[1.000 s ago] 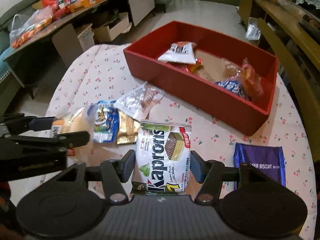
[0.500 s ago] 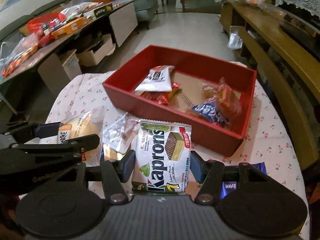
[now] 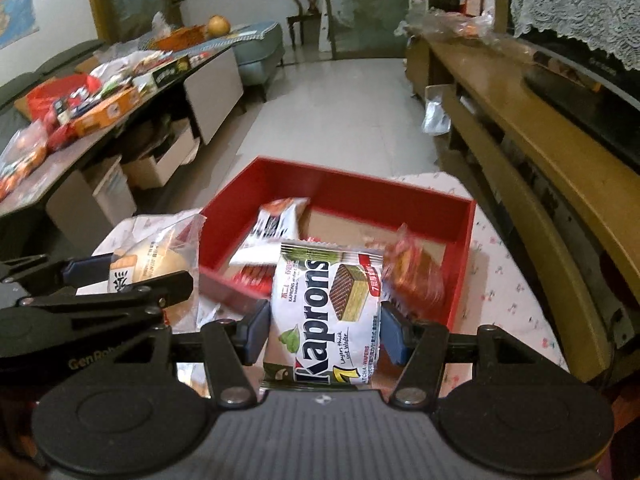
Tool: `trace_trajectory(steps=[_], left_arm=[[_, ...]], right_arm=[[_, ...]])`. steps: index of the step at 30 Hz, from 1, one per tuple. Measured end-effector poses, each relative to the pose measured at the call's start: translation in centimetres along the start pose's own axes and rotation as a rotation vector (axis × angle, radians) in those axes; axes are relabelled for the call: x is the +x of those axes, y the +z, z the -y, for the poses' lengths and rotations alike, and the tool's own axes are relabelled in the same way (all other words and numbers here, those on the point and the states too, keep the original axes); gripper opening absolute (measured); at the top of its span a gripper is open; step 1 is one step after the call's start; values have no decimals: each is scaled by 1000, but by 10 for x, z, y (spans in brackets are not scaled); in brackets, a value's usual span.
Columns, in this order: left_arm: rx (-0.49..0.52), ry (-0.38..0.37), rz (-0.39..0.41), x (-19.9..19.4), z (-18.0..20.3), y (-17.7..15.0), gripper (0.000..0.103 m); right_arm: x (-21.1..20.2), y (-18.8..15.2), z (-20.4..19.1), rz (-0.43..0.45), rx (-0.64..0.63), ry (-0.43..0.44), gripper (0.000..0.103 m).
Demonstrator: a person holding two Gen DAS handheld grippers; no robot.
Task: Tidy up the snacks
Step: 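Carry the bread bun and Kaprons wafer toward the red box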
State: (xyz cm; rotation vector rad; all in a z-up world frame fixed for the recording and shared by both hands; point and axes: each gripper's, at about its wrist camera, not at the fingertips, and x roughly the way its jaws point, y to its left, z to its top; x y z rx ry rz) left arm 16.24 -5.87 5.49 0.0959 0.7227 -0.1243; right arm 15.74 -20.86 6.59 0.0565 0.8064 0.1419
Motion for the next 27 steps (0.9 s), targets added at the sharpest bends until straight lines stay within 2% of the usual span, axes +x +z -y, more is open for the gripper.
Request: trace_trajectory(steps=[11,27], left_arm=[[28,14,31,40,10,32,67],[57,36,-17,96,22,32,65]], right_arm=[[33,36,17,32,13,-59,73],[95,42,41,-31,18,-85,73]])
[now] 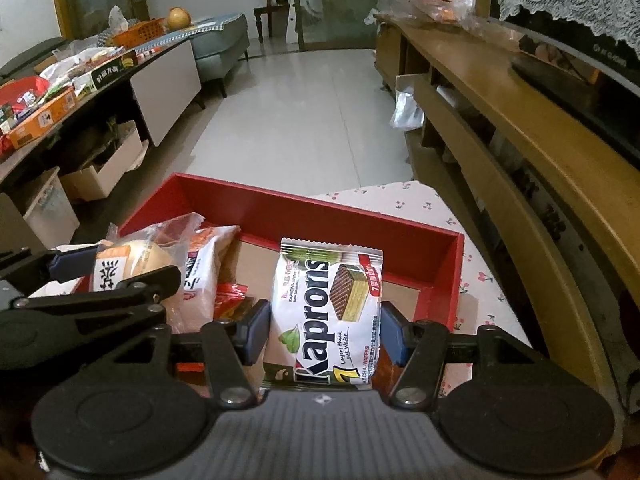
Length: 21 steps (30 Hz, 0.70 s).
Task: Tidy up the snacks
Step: 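Carry the bread bun and Kaprons wafer toward the red box, then open both grippers to drop the bun and wafer into the box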
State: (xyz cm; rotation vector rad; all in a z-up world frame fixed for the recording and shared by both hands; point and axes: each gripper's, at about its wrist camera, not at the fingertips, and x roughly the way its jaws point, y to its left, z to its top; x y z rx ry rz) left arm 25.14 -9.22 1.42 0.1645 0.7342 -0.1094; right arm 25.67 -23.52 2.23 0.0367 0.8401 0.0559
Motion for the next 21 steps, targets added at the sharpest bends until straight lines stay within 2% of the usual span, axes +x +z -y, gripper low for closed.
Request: trace_trajectory(steps=[11,17,21], left_arm=[[-27,-21,-45,17,-7,-2,66],[-50,-16,-45,11,-12,1,72],[-77,-35,-35,3,-16,4,76]], right_arm=[[17,-1,-1,-27,-10,3,75],[13,2,0,-21,-20,-5,82],[7,2,3,-11,-8,-5,83]])
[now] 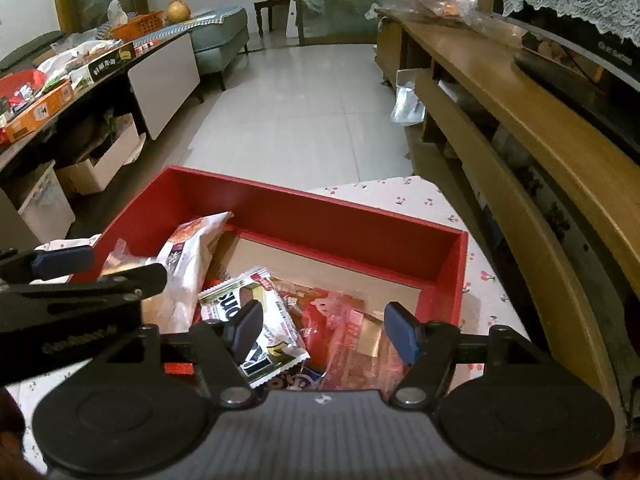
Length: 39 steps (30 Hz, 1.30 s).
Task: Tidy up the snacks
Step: 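Open both grippers to drop the bun and wafer into the box, then grasp the white printed bag with left gripper while right grasps purple Wafer Biscuit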
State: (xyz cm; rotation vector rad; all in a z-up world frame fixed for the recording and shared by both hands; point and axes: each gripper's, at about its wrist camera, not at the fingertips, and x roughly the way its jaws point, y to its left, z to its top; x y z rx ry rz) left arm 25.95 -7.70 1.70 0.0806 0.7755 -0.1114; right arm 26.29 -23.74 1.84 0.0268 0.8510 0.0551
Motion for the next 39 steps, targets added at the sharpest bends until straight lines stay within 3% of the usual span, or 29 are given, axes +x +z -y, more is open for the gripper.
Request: trace_trajectory(steps=[10,18,23,31,34,35,39], left_arm=[[-28,5,-20,-35,-25,-15,78],[-124,4,-131,-60,-64,-60,80],[-55,12,-174,-40,-51,-64,80],[69,6,-247,7,-20,-76,80],[61,5,-264,17,-17,-82,75],[56,-6,-271,17,-18,-82,66],[73,-4,-271,7,-15,-86,59]], right_arm=[[-36,-13,-16,22,-33,49,83],[-67,-43,-42,-16,-80,107,83],[-85,-57,-52,-39,-65,146,83],[-92,-75,-18,-78,0,101,83],[-81,-81,2,-122,34,64,83],[-78,-82,9,-138,45,54,83],[-74,-92,34,-176,76,15,83]])
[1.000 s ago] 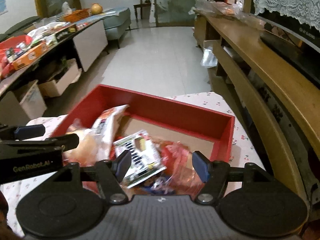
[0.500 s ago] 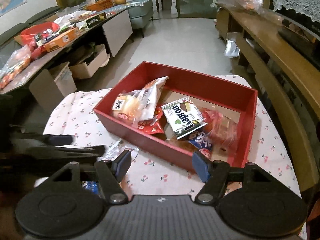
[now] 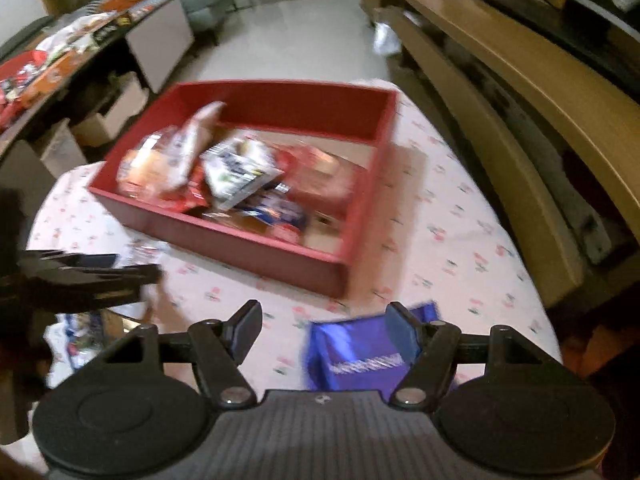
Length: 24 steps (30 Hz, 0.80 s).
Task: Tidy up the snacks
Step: 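Grasp the white printed bag with left gripper while right grasps purple Wafer Biscuit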
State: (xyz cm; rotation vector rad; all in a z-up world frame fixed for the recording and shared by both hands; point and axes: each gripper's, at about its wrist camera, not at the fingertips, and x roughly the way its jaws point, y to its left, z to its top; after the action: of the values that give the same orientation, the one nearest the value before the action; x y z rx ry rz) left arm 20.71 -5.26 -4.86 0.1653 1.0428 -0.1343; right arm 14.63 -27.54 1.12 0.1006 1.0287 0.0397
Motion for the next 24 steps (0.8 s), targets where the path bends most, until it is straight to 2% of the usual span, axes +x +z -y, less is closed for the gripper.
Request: trace_trajectory(steps=[2,4,8,14,16,20,23,24], left_arm=[[4,-8,-2,-7,1,-5,55],[-3,-45,-4,-17,3,-9,53],[28,-104,11,-39,17,-24,53],[76,-212,-7,-62,43,-55,53],[76,-228,-20,-64,47,-63,53],[64,-236,-39,-63,45,-68,53],[53,-230,-37,-65,40,-70,53],[53,-228,-35,-66,38,-70,53]], right_arm=[[0,-5,12,-12,15,-14,83],[2,-10,21,-23,25,-30,83],[9,-18,33,-54,50,-37,83],[39,-17,44,-82,111,-62,85],[40,-22,48,-87,170,-8,89],[25,-43,36,-162,170,108,89],[8,-65,25,-228,173,250,88],[1,-68,19,-219,129,234,87]])
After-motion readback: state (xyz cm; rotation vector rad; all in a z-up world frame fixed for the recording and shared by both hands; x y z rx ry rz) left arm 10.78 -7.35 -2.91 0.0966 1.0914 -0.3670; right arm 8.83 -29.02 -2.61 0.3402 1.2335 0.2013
